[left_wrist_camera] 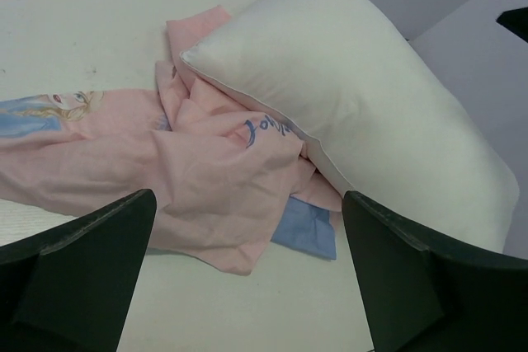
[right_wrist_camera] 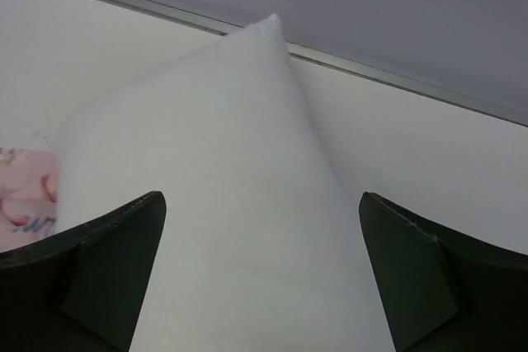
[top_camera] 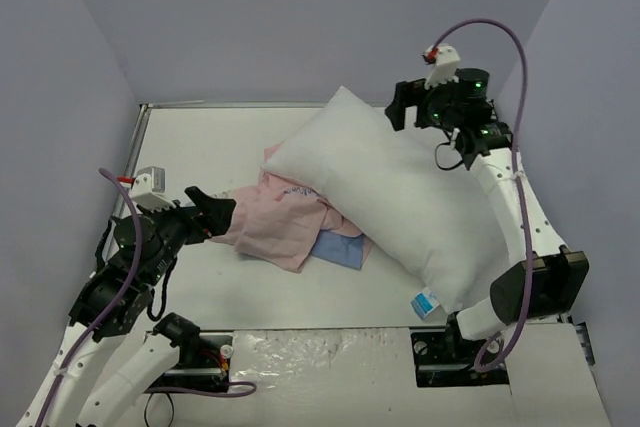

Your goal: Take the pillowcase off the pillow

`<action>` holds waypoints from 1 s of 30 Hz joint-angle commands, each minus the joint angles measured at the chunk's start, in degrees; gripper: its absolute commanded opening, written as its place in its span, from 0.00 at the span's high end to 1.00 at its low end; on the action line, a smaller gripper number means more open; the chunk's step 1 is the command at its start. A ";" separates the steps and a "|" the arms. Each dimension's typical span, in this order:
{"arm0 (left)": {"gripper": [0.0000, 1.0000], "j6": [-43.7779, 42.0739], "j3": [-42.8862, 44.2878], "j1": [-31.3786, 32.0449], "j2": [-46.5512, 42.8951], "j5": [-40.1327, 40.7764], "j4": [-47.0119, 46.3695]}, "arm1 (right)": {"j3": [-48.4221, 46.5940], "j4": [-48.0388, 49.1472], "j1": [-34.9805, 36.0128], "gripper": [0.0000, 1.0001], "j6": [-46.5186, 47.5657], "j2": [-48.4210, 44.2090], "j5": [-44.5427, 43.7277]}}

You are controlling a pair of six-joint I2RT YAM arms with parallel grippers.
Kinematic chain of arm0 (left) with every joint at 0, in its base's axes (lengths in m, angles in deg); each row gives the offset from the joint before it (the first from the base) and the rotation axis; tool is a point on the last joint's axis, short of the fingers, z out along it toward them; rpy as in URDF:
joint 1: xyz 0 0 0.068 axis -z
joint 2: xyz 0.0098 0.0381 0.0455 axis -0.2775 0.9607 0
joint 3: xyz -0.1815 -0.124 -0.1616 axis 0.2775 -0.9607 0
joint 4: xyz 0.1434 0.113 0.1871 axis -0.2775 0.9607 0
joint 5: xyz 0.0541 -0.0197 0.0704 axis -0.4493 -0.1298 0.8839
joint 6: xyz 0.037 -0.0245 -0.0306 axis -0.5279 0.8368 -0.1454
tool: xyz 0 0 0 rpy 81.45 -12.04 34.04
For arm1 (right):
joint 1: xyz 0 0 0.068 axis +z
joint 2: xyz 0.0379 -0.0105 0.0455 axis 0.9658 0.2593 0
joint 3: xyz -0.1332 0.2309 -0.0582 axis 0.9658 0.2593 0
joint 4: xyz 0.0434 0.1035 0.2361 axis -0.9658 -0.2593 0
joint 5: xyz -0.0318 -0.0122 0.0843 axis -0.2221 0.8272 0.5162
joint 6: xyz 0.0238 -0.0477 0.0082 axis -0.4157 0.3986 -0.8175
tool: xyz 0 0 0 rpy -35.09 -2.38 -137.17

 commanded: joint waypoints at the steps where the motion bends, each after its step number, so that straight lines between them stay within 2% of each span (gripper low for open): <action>1: 0.05 1.00 3.13 -0.11 -0.70 1.58 4.35 | 3.98 0.20 -13.69 0.00 6.61 -6.38 11.38; 4: 0.06 1.27 3.13 -0.03 -1.76 2.12 5.67 | 7.93 -2.35 -22.58 0.00 7.74 -7.35 17.63; 11: 0.06 2.94 2.87 -0.03 -3.16 2.82 6.90 | 15.24 -4.11 -32.62 0.00 14.60 -13.85 24.67; 18: 0.06 2.94 2.43 -0.03 -6.24 3.17 6.73 | 16.38 -9.12 -33.41 0.00 11.18 -15.61 15.63; 22: 0.06 3.11 1.46 -0.03 -8.17 3.35 7.96 | 14.72 -9.56 -33.50 0.00 4.16 -15.97 6.24; 30: 0.06 3.12 1.63 -0.03 -11.78 4.84 10.59 | 11.99 -9.39 -33.41 0.00 4.41 -16.23 1.74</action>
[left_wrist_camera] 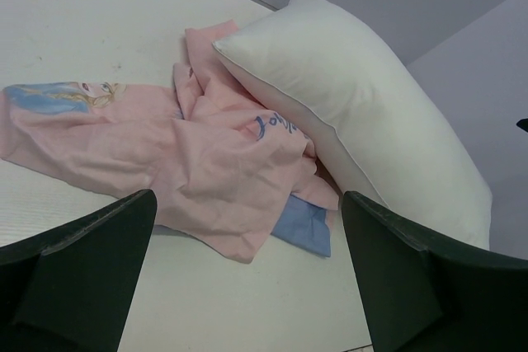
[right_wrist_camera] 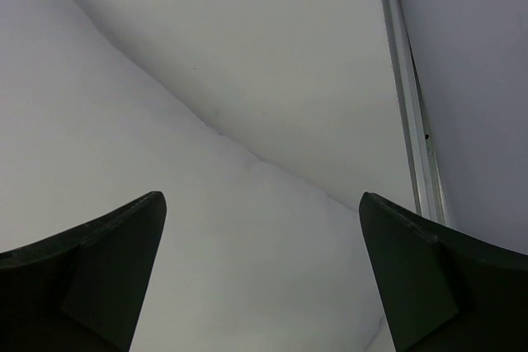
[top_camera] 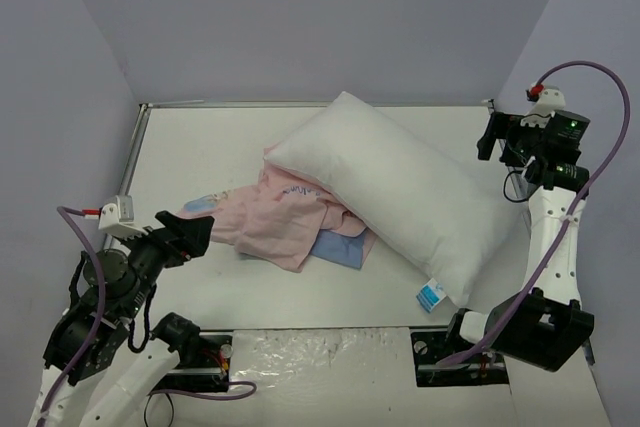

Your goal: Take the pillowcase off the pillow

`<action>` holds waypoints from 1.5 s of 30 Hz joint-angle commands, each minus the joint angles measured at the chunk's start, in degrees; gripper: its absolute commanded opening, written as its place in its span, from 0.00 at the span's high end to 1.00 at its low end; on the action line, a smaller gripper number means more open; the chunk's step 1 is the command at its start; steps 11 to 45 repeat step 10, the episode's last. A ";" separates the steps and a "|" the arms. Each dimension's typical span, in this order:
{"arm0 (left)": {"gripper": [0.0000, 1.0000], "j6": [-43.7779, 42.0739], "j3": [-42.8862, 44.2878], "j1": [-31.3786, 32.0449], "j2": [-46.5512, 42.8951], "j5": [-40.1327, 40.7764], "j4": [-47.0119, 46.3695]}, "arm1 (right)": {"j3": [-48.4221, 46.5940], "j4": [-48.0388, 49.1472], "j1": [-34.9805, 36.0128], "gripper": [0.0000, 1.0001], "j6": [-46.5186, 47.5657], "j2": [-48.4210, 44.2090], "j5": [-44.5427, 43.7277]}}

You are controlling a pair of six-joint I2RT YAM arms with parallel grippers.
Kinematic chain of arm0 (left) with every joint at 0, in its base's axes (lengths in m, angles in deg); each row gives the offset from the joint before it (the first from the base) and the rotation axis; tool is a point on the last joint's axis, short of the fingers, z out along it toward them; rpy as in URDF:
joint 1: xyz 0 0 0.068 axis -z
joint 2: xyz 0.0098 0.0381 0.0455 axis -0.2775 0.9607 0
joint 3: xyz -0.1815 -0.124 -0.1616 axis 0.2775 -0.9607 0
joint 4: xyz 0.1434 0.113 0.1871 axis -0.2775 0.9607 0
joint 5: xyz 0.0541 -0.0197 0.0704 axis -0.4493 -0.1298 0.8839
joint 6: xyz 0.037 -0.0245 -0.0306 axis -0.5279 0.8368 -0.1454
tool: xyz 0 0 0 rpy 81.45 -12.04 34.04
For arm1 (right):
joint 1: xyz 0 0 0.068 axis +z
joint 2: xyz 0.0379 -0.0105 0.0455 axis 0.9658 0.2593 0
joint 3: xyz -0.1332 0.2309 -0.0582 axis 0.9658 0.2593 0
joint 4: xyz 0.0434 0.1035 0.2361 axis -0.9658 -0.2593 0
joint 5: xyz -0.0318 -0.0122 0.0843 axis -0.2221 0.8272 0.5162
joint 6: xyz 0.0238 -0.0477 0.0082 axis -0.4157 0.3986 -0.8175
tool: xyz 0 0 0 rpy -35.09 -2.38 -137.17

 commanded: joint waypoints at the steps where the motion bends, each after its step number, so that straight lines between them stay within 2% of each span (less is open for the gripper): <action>1: 0.06 0.40 1.07 -0.11 -0.57 1.41 1.50 | -3.09 0.17 -0.32 0.00 -0.68 -1.50 -3.16; 10: 0.06 -0.21 2.29 -0.03 -0.31 1.06 1.50 | -6.25 0.34 -0.32 0.00 -0.25 -1.50 0.61; 45: 0.06 -0.21 2.29 -0.03 -0.31 1.06 1.50 | -6.25 0.34 -0.32 0.00 -0.25 -1.50 0.61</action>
